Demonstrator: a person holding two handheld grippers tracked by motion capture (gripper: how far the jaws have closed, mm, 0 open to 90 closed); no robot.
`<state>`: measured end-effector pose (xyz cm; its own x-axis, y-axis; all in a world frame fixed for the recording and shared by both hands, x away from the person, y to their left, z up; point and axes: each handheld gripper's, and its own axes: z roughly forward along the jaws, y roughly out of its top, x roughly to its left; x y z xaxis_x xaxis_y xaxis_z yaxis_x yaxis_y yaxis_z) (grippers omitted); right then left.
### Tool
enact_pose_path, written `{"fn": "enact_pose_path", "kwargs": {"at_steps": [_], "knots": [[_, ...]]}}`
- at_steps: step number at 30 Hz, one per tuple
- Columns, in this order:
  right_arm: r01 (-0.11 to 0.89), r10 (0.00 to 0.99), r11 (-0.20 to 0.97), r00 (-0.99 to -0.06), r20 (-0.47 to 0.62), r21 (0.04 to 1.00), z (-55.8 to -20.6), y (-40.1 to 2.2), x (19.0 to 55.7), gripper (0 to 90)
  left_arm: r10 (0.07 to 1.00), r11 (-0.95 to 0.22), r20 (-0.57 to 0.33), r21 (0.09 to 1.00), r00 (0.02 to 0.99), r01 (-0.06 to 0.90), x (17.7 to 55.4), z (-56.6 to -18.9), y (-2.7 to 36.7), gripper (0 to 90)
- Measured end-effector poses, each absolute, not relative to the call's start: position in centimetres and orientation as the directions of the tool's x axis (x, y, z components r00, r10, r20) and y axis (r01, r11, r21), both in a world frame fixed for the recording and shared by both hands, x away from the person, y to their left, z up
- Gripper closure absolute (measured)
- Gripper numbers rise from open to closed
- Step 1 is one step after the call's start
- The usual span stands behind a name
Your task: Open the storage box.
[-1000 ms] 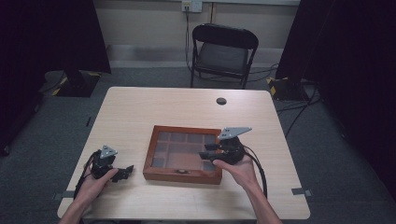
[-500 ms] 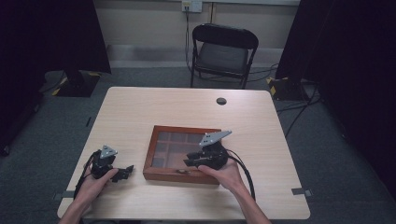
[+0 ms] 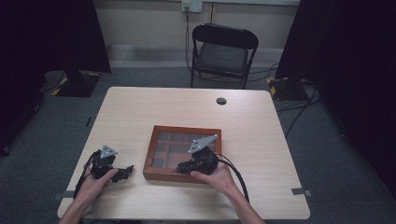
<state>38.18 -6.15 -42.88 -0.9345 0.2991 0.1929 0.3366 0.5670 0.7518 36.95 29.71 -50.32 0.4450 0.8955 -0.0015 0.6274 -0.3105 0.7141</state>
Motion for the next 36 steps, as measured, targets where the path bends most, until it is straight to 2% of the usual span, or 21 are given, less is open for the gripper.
{"fn": "enact_pose_path", "kwargs": {"at_steps": [36], "knots": [[0.290, 0.263, 0.609, -0.952, 0.157, 0.738, -43.69, -6.15, 38.47, 82.9, 0.896, -0.309, -0.001, 0.716, 0.444, 0.626, 36.95, -50.34, 29.70, 0.0]]}}
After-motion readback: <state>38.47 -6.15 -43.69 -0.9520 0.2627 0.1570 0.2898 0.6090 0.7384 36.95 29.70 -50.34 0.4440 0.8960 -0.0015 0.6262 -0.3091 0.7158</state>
